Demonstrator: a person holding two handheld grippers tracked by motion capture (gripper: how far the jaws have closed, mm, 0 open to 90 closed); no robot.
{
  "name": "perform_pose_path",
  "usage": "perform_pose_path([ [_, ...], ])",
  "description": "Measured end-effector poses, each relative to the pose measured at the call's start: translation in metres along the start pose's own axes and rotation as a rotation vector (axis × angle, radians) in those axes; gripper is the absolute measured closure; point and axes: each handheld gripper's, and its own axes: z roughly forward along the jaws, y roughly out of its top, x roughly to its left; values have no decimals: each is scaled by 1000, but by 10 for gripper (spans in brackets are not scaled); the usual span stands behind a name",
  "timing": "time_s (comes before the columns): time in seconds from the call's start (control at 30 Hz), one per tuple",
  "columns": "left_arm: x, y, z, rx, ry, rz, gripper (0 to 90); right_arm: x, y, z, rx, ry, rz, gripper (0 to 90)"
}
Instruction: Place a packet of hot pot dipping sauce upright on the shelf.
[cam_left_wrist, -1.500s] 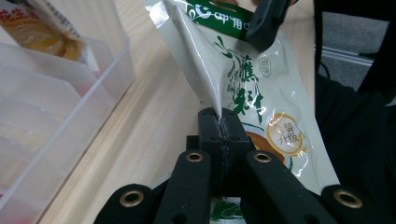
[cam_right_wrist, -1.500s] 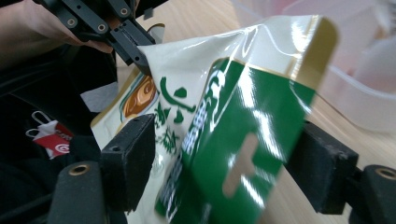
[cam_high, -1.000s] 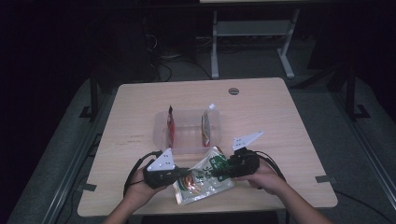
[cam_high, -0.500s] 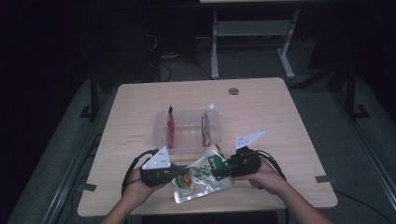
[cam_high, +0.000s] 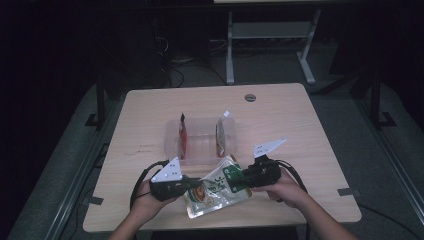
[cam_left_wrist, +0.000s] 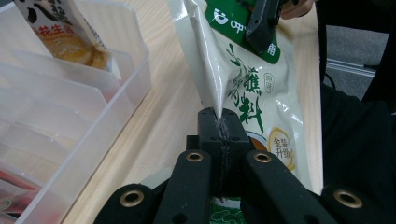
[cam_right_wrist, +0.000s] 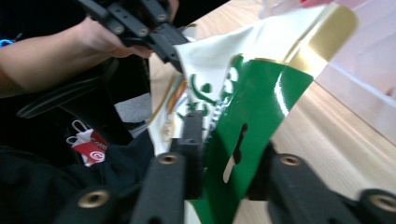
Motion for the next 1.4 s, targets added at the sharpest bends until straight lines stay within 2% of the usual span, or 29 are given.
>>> perform_pose_path([
  [0.03,2,-1,0,3,2,0,898,1,0,1,3,-1,-4,802],
  [0.1,4,-3,0,-6,-9,-28,896,2,0,1,10,-7,-8,870],
  [0.2,7,-4,2,12,16,-20,868,3,2,0,-11,13,-1,897],
  [0.3,7,-4,3,19,31,-36,769,6,4,2,-17,24,-22,899],
  [0.4,8,-4,0,2,39,-54,651,8,5,3,-31,54,-18,900],
  [0.63,9,-5,-11,-22,74,-93,385,15,10,-2,-77,74,-52,900],
  [0.9,2,-5,-9,13,59,-117,206,28,20,-7,-143,95,-93,900],
  [1.1,-2,-8,-11,29,46,-118,175,31,30,-11,-182,92,-118,900],
  [1.23,-3,-15,-9,61,32,-121,174,34,41,-10,-199,84,-145,900],
  [1.4,-1,-14,-9,59,25,-124,174,35,56,-6,-223,74,-175,900],
])
